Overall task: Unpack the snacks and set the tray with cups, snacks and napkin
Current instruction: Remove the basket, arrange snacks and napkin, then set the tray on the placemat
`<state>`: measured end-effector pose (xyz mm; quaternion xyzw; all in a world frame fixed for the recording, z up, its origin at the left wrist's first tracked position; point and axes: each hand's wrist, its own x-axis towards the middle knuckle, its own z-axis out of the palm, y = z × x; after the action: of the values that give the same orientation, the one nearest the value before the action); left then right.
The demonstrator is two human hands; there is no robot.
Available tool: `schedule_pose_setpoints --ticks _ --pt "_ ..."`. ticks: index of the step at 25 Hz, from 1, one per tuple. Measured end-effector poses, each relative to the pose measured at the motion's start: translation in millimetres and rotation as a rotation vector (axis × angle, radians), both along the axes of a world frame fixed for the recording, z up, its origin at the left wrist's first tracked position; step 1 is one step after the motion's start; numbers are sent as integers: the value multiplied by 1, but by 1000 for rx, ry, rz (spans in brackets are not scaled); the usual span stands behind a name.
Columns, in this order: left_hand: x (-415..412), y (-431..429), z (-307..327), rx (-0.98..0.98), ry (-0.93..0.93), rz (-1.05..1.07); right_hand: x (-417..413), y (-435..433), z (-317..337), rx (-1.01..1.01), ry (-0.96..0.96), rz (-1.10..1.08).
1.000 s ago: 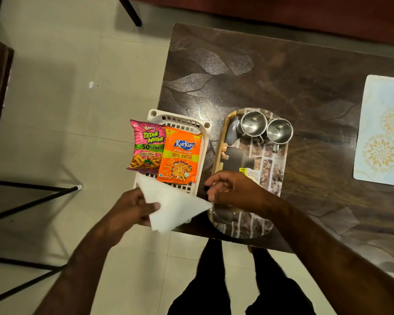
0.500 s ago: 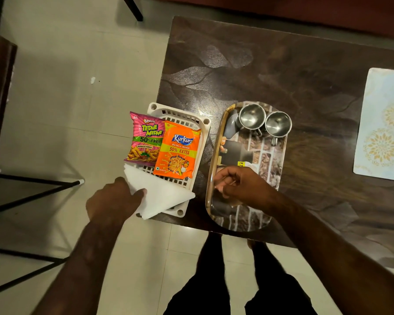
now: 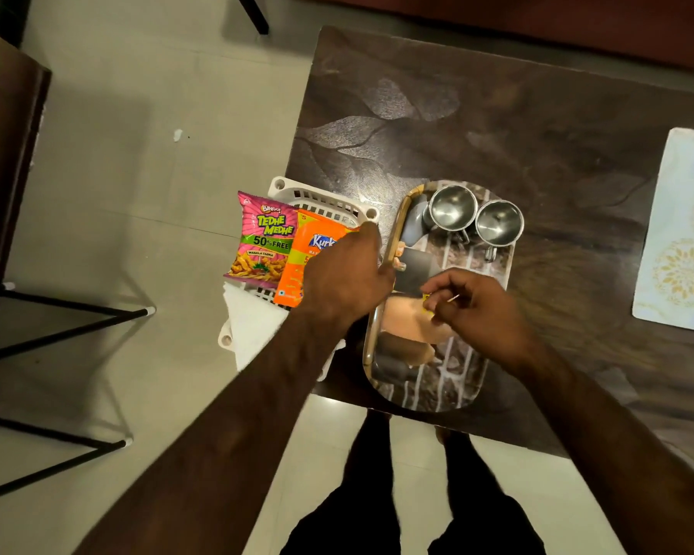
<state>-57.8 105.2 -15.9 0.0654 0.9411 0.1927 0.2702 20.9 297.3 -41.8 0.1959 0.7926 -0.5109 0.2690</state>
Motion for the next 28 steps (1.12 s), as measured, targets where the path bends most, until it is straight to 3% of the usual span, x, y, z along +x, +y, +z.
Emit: schedule_pose_setpoints --ticks 3,5,9,14,20,28 --pt "-27 36 -5 89 45 -12 -10 19 4 89 118 -170" --pt "-41 56 -11 81 59 -51 -17 34 4 273 200 -245" --pt "-52 85 -26 4 75 -175 -43 58 -1 550 163 -203" --pt "-56 103 -36 -118 79 -274 -58 58 -15 532 13 -34" --pt "-64 94 -35 -100 51 -374 -60 59 -23 493 53 -64" --pt "-64 91 -38 -95 63 -354 -64 56 -30 493 101 -106"
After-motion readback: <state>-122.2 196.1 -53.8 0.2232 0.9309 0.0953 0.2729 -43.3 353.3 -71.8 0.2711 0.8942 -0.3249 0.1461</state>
